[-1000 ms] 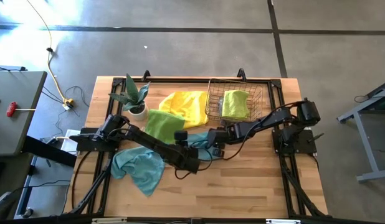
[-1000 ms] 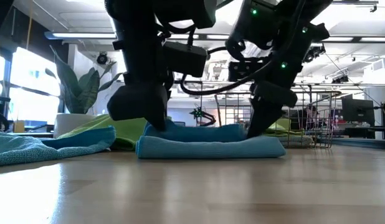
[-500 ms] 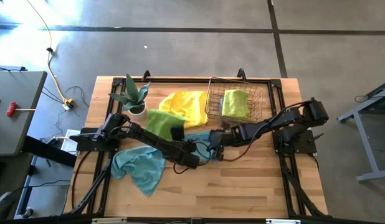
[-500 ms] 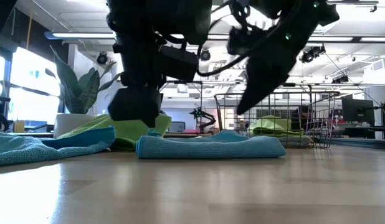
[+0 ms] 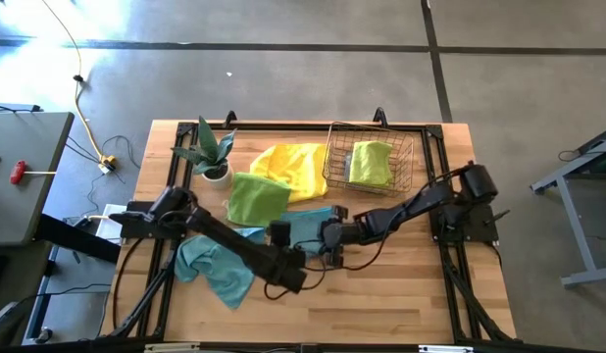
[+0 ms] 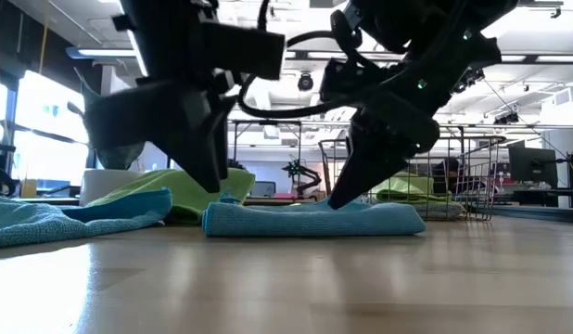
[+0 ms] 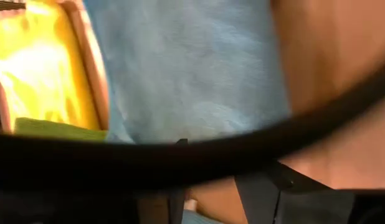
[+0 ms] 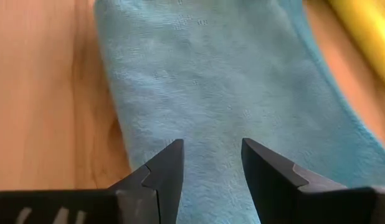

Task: Fold microfiber towels
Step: Fold the right blue microfiber towel

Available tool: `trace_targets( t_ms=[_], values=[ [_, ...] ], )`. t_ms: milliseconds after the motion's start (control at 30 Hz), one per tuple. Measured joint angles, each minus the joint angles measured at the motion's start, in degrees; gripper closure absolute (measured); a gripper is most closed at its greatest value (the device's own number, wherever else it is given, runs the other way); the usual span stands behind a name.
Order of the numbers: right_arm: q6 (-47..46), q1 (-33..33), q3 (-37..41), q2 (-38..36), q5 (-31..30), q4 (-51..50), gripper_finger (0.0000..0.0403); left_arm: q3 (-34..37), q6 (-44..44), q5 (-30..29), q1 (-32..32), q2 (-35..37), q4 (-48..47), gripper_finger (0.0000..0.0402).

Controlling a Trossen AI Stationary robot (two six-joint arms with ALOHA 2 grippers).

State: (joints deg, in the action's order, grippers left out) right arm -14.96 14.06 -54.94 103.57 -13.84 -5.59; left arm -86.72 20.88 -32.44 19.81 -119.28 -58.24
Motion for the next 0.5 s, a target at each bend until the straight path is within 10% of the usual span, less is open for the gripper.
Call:
trace_targets(
  t_ms=[500],
  values=[
    [-5.92, 9.11, -0.04, 0.50, 9.44, -6.64, 0.0263, 0.00, 3.75, 14.49, 8.51, -0.02, -0.65, 0.0291]
  ],
)
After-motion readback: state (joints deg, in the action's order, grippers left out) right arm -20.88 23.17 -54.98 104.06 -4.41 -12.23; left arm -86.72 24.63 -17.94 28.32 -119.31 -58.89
